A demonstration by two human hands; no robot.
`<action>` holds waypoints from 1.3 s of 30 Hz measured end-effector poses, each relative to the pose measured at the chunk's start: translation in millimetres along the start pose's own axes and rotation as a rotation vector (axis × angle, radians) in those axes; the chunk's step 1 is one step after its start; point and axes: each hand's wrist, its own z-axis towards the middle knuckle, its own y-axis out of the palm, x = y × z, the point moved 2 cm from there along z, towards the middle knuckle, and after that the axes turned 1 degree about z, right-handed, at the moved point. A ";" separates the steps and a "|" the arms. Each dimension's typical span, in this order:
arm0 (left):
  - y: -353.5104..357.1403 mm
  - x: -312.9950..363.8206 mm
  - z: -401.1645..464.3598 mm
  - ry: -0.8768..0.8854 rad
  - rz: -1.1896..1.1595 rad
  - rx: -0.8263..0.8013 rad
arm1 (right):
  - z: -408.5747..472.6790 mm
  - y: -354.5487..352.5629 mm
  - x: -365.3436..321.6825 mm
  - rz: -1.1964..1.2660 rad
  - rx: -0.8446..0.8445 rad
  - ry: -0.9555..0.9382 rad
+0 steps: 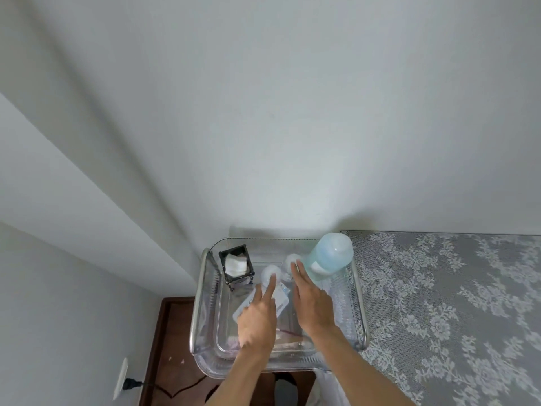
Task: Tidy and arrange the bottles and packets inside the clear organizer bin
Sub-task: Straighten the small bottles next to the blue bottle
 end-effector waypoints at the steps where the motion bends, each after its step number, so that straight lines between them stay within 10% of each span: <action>1: 4.1 -0.9 4.6 -0.004 -0.002 -0.004 | 1.3 3.4 2.3 -0.032 0.008 -0.016; 22: 25.6 7.4 35.7 0.034 -0.255 0.019 | 2.4 20.4 18.4 0.031 0.020 -0.076; 32: 19.8 -12.1 1.6 -0.491 -0.610 0.219 | -22.5 21.8 7.2 0.825 0.213 0.632; 39: 10.7 -30.6 24.3 -0.512 -0.702 0.251 | -0.8 23.6 13.6 0.914 0.157 0.693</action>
